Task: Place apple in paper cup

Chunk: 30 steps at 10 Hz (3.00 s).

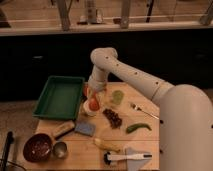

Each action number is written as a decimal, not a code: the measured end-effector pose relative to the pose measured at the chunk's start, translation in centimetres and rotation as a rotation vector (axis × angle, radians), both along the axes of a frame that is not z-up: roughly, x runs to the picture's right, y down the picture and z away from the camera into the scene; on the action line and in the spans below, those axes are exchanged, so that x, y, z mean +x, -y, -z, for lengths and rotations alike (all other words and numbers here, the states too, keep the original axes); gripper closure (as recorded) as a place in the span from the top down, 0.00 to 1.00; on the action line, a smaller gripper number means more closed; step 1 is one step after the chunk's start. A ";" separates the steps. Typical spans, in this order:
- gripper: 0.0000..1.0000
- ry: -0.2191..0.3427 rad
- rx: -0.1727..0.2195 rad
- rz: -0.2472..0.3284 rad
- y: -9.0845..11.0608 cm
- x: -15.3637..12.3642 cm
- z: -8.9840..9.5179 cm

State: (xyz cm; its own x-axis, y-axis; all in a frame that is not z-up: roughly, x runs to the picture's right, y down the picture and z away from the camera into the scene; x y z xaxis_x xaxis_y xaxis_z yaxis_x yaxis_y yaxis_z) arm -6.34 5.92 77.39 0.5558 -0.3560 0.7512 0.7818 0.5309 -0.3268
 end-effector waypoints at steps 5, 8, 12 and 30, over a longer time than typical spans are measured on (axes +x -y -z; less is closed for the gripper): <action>0.40 0.049 0.022 -0.005 0.6 -1.1 -0.5; 0.68 0.062 0.031 0.001 0.7 -1.6 -0.6; 0.80 0.068 0.040 0.006 0.9 -1.6 -0.8; 0.80 0.106 0.052 0.058 1.6 -1.6 -0.5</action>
State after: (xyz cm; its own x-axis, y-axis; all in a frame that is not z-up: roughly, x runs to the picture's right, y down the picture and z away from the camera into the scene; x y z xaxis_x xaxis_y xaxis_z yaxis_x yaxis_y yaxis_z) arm -7.91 4.27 77.85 0.4520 -0.4249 0.7843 0.8403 0.4978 -0.2145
